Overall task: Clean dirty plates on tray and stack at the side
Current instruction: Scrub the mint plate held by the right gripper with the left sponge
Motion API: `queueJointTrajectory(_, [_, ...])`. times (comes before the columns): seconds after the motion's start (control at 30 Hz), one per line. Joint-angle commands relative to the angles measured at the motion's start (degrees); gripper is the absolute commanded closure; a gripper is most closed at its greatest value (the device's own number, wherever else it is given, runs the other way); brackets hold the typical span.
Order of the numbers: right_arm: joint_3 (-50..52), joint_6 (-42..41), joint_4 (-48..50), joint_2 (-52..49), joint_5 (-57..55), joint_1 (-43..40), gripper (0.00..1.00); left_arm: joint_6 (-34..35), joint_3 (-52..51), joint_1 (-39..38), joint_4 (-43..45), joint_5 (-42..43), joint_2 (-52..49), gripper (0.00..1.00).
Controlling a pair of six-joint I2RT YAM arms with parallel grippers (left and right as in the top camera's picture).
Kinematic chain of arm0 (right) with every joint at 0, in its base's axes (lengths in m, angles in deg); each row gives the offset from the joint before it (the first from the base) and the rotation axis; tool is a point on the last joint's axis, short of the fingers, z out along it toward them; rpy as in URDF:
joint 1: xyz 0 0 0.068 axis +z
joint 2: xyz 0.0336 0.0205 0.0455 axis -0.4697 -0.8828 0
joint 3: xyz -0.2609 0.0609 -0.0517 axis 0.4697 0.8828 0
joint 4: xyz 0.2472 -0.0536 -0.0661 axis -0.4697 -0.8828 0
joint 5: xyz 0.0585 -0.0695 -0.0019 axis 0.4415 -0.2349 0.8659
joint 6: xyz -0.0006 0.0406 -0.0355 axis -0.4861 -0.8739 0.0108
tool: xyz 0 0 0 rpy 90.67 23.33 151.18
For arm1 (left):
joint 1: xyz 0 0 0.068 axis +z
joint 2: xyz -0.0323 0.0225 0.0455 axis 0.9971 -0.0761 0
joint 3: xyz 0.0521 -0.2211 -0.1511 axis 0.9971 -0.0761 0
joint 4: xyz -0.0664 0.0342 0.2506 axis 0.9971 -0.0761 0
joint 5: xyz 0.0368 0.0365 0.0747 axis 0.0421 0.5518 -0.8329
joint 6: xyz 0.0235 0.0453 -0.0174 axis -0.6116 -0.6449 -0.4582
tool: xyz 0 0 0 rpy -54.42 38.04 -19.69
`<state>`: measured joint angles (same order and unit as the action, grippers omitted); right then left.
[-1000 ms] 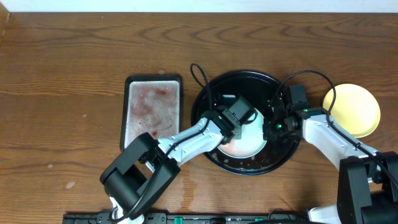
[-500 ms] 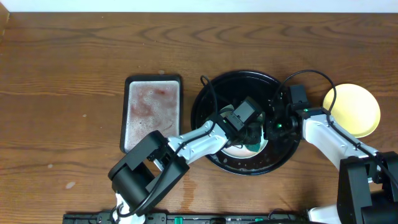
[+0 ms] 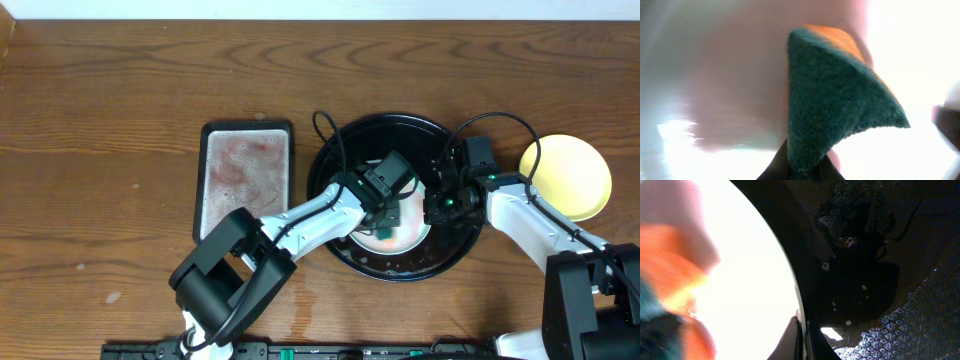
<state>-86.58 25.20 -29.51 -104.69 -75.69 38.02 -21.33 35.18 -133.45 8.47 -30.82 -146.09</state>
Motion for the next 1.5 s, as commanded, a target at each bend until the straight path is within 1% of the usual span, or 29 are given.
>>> queueJointTrajectory(0.0, [0.3,0.9,-0.5,-1.4,-4.1,0.2,0.99,-4.5,0.2,1.8,-7.2,-23.4,-2.6,0.92])
queueJointTrajectory(0.07, [0.3,0.9,-0.5,-1.4,-4.1,0.2,0.99,-4.7,1.9,1.8,-10.7,-28.5,-2.6,0.92])
queueJointTrajectory(0.13, [0.3,0.9,-0.5,-1.4,-4.1,0.2,0.99,-4.7,2.4,1.8,-12.3,-31.1,-2.6,0.92])
queueJointTrajectory(0.23, [0.3,0.9,-0.7,-1.4,-4.1,0.2,0.99,-4.7,2.4,1.8,-11.4,-28.9,-2.7,0.92])
queueJointTrajectory(0.3, [0.3,0.9,-0.9,-1.4,-4.1,0.2,0.99,-4.7,2.4,1.7,-8.9,-23.2,-2.8,0.92])
queueJointTrajectory(0.4, [0.3,0.9,-1.0,-1.4,-4.1,0.2,0.99,-4.7,2.3,1.8,-2.3,-8.0,-3.1,0.92])
queueJointTrajectory(0.53, [0.3,0.9,-0.9,-1.4,-4.1,0.2,0.99,-2.8,2.3,1.7,6.4,7.6,-5.1,0.92])
queueJointTrajectory(0.6, [0.3,0.9,-0.9,-1.4,-4.1,0.2,0.99,-1.1,2.3,1.4,9.9,12.0,-6.6,0.92])
queueJointTrajectory(0.7, [0.3,1.2,-0.9,-1.4,-4.1,0.2,0.99,-0.9,2.3,0.6,13.3,18.2,-8.7,0.92])
queueJointTrajectory(0.93, [0.3,1.3,-0.4,-1.4,-4.3,0.2,0.99,-0.2,2.4,-2.4,13.5,29.4,-9.3,0.92])
queueJointTrajectory(1.03, [0.3,1.3,-0.3,-1.4,-4.3,0.2,0.99,-0.4,2.4,-3.5,12.0,29.5,-9.3,0.92])
queueJointTrajectory(1.17, [0.3,1.3,-0.3,-1.4,-4.3,0.2,0.99,-0.6,2.4,-3.0,8.3,28.3,-9.3,0.92])
queueJointTrajectory(1.33, [0.3,1.3,-0.3,-1.4,-4.3,0.2,0.99,-0.6,2.4,-0.2,1.3,19.6,-9.1,0.93])
queueJointTrajectory(1.47, [0.3,1.3,-0.3,-1.4,-4.3,0.2,0.99,-0.6,2.4,3.3,-5.4,8.4,-7.0,0.93])
